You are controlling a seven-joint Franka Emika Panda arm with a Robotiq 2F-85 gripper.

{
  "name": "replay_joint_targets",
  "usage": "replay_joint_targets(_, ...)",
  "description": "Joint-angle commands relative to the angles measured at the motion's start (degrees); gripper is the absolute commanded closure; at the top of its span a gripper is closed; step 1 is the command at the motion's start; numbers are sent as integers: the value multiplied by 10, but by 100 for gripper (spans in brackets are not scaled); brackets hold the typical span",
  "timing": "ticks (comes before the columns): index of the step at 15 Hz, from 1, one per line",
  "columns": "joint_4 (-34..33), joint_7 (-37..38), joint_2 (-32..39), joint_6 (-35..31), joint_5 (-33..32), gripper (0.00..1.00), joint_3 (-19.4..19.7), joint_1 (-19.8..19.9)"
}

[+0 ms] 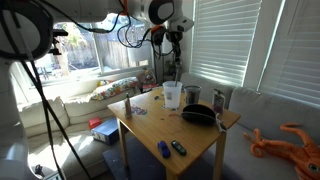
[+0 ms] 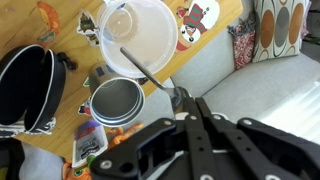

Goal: Remove the spoon from the plastic cup, put it on the table, put the silver cup in the plastic cup and then put the silver spoon in the silver cup inside the plastic cup

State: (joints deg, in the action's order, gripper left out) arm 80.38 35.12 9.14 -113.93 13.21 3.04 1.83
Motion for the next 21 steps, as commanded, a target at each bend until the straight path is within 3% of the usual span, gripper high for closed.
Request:
replay_joint_targets(1, -7, -12, -24, 16, 4, 99, 2, 7)
replay_joint_targets(5, -3, -34, -43, 36, 7, 99, 1, 9)
replay_joint_targets(13, 11, -98, -54, 143, 64, 99, 3, 14)
replay_joint_targets(21, 96, -120, -52, 229, 148, 99, 19, 42)
